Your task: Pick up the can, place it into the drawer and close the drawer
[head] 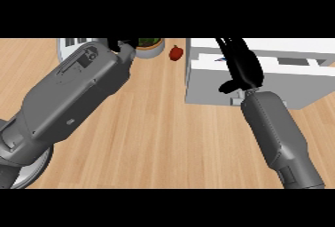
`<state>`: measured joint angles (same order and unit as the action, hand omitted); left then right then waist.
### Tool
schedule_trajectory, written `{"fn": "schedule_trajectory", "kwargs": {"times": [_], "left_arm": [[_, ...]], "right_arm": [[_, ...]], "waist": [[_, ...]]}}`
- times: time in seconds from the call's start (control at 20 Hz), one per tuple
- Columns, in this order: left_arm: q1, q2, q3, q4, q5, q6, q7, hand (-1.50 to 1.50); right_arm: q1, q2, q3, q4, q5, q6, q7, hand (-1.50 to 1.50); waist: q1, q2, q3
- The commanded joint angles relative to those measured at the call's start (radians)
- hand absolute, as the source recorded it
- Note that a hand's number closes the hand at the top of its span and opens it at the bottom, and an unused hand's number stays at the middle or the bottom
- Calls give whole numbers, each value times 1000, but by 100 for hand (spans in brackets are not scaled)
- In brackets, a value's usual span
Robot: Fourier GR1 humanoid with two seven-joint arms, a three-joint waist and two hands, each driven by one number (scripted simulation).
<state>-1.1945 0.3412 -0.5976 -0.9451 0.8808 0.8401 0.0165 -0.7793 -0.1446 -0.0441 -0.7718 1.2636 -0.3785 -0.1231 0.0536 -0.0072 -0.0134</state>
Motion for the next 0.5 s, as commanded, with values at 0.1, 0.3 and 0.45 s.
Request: {"fn": "schedule_trajectory", "kwargs": {"times": [0.1, 0.3, 0.45], "left_arm": [[24, 70, 13, -88, -18, -2, 53, -150], [82, 52, 12, -113, -35, 11, 31, -150], [54, 79, 3, -171, -39, 34, 104, -150]], "right_arm": [[-92, -26, -65, 230, 14, -135, -7, -150], [-135, -17, -95, 317, 7, -228, -29, -150], [-200, -43, -109, 381, 26, -254, -12, -150]], "waist": [[16, 20, 15], [23, 27, 15], [31, 25, 16]]}}
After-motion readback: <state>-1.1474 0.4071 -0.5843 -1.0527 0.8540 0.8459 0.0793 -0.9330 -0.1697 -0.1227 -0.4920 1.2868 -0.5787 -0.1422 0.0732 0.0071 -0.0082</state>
